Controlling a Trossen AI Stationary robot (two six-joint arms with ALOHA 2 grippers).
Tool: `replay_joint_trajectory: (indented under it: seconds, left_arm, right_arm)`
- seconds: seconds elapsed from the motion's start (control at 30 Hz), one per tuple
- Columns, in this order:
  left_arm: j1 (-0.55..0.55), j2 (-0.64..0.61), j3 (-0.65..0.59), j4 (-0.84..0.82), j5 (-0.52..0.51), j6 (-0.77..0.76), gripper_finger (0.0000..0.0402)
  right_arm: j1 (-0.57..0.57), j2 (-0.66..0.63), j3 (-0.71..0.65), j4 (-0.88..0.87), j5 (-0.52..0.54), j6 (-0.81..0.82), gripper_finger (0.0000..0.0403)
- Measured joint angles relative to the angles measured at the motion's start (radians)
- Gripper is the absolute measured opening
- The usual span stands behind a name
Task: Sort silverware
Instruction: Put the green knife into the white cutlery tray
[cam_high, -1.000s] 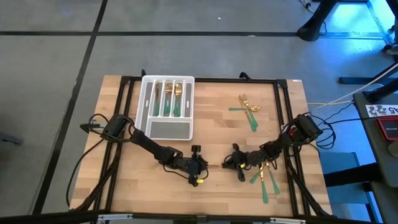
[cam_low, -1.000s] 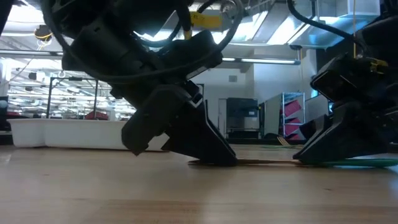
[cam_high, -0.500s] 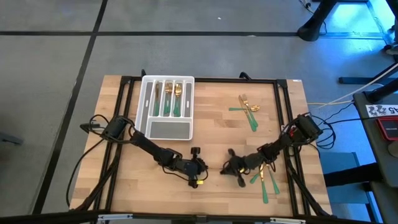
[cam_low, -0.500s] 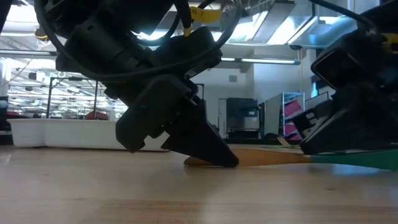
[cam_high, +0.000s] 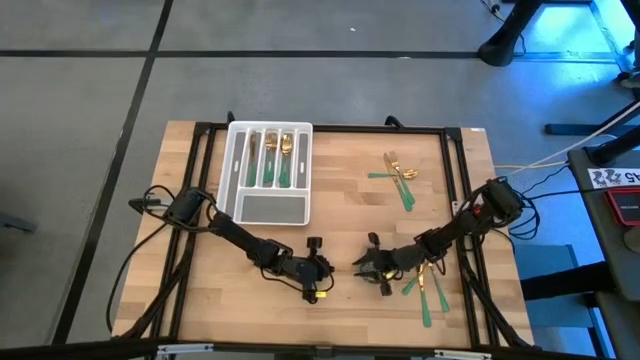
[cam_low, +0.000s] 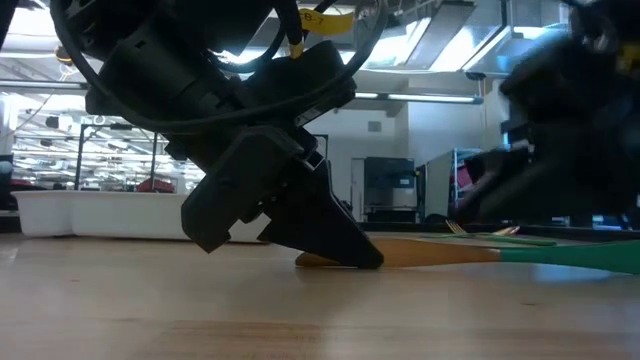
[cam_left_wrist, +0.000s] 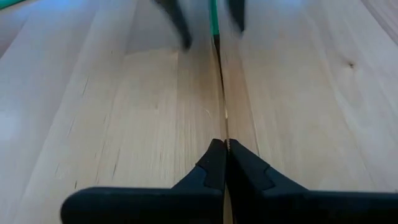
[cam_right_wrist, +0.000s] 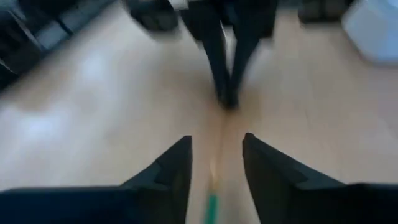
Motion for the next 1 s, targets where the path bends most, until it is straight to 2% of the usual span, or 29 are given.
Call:
replay_joint_trajectory:
  seconds: [0.17, 0.23, 0.33, 0.47, 0.53, 0.7, 0.83, 1.0]
  left_arm:
    - [0.0, 0.0, 0.0, 0.001, 0.002, -0.003, 0.0002]
    - [-0.001, -0.003, 0.0, -0.002, 0.003, -0.016, 0.0002]
    - [-0.01, -0.026, -0.001, -0.027, 0.007, -0.022, 0.0001]
    - [-0.034, -0.089, -0.005, -0.1, -0.034, 0.004, 0.0001]
    - [-0.042, -0.123, -0.005, -0.139, -0.057, 0.006, 0.0001]
    - [-0.05, -0.211, -0.005, -0.213, -0.113, -0.002, 0.0016]
    - [-0.051, -0.333, -0.002, -0.266, -0.133, -0.036, 0.0055]
    - [-0.068, -0.538, -0.001, -0.548, -0.143, -0.115, 0.0115]
  right_arm:
    - [0.002, -0.007, 0.095, -0.346, 0.006, 0.067, 0.016]
    - [0.012, -0.011, 0.131, -0.478, 0.007, 0.102, 0.0149]
    - [0.026, -0.011, 0.156, -0.549, 0.015, 0.139, 0.0115]
    - [0.046, -0.007, 0.154, -0.529, 0.02, 0.161, 0.0042]
    - [0.056, -0.003, 0.151, -0.492, 0.058, 0.159, 0.0016]
    - [0.057, 0.002, 0.144, -0.34, 0.118, 0.106, 0.0014]
    - [0.021, 0.009, 0.14, -0.259, 0.181, 0.072, 0.0012]
    - [-0.041, 0.005, 0.102, -0.082, 0.259, 0.072, 0.0012]
